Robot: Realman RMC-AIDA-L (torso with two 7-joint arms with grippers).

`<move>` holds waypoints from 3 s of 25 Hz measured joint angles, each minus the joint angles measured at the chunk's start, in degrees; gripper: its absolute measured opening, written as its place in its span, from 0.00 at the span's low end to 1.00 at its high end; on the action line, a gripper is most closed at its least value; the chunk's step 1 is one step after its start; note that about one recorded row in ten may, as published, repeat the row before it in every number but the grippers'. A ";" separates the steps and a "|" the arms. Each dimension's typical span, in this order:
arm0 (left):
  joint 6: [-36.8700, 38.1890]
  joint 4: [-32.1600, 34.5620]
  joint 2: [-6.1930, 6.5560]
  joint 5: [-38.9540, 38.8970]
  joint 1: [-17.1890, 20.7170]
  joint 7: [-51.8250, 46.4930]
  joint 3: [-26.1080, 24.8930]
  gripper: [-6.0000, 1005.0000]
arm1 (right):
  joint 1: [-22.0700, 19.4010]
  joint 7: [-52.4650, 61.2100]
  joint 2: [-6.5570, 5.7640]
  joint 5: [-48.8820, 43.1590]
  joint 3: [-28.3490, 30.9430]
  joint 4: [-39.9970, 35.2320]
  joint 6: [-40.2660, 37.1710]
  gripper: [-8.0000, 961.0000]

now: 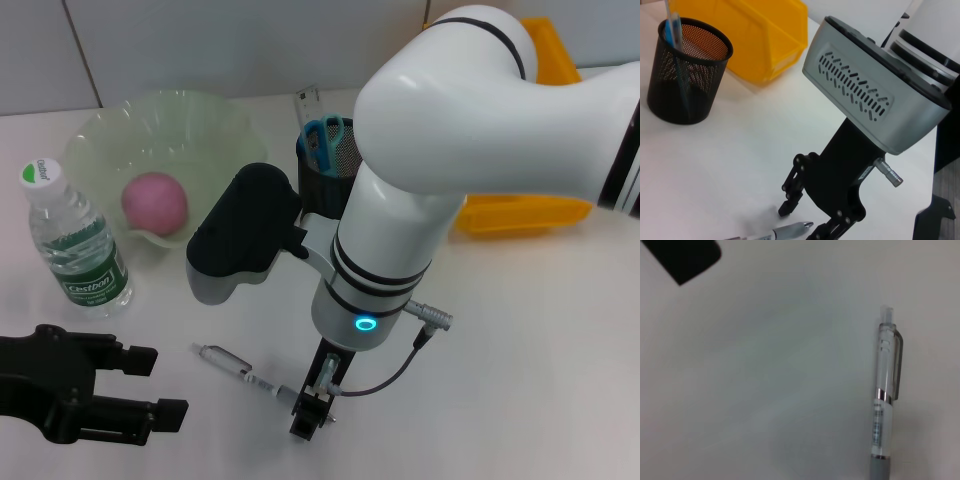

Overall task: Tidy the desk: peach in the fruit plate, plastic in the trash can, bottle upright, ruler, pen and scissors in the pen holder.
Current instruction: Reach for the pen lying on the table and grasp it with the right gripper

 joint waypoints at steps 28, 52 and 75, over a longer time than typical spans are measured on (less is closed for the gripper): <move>0.22 0.04 -0.09 -0.14 -0.53 -0.18 0.05 0.78 | 0.08 -0.08 0.00 0.17 -0.99 -0.41 -0.04 0.29; 0.22 -0.03 -0.09 -0.80 -0.89 -0.18 -0.23 0.78 | -0.02 -1.28 0.00 -0.05 -0.48 -1.17 -1.39 0.07; 0.20 -0.03 0.00 -0.83 -1.04 -0.13 -0.04 0.78 | -0.16 -0.90 0.00 -0.32 0.89 -0.96 -1.64 0.34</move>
